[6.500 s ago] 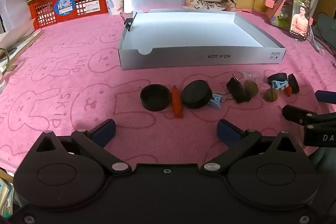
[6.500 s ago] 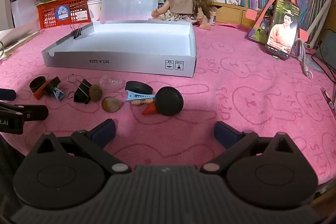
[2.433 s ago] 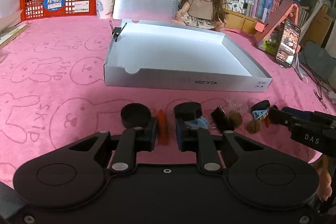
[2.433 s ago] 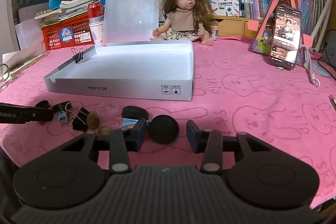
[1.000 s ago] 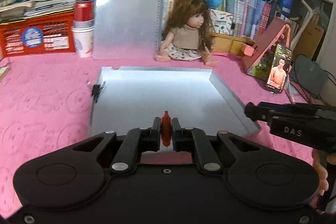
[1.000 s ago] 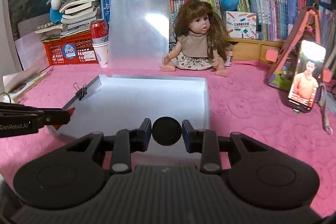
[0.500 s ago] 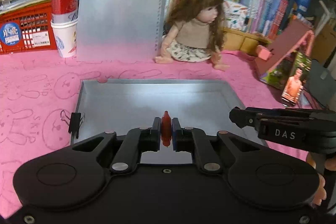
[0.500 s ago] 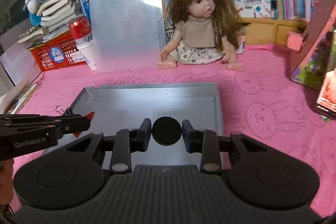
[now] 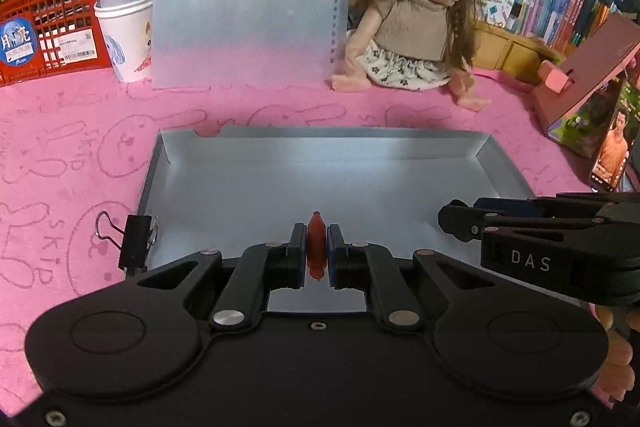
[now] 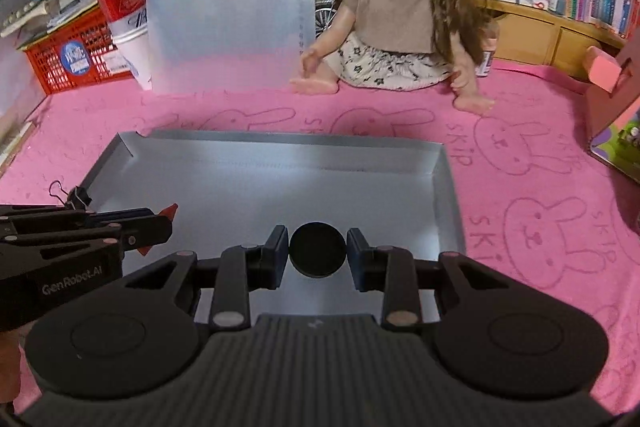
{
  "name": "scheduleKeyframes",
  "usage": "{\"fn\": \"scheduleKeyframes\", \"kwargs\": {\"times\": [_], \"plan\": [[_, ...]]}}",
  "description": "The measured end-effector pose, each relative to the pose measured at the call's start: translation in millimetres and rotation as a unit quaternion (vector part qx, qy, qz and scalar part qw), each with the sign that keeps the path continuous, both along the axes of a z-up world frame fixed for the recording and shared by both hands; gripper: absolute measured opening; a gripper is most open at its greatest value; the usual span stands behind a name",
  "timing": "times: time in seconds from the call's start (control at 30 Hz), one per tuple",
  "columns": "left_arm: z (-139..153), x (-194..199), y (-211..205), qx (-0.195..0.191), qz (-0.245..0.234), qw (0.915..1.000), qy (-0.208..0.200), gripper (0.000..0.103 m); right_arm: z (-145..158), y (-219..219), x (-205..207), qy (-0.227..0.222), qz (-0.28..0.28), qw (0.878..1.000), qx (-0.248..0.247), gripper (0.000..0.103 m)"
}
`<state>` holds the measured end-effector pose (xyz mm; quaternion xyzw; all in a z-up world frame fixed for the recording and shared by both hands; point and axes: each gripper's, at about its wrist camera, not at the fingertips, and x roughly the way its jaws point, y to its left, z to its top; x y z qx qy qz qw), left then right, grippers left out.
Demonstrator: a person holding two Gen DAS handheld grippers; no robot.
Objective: Organize rigid objects
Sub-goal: 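Carry the red marker into the box with the left tool while the right tool carries the disc in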
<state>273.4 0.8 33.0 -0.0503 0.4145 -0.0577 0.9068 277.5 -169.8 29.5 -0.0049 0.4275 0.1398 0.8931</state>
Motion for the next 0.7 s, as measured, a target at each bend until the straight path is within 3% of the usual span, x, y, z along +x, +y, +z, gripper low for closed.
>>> {"fn": "scheduleKeyframes", "kwargs": {"times": [0.47,0.5,0.53,0.7], "plan": [[-12,2,1,0.001,-0.001,1.0000,0.005,0.011,-9,11,4,0.007,0.009,1.000,-0.024,0.038],[-12,1,1,0.003,0.000,1.0000,0.004,0.012,-10,11,4,0.007,0.010,1.000,-0.024,0.041],[-10,0,1,0.004,0.002,1.0000,0.002,0.014,-10,11,4,0.007,0.011,1.000,-0.022,0.051],[-1,-7,5,-0.006,-0.006,0.9999,-0.007,0.039,-3,11,-3,-0.009,0.010,1.000,-0.025,0.064]]}}
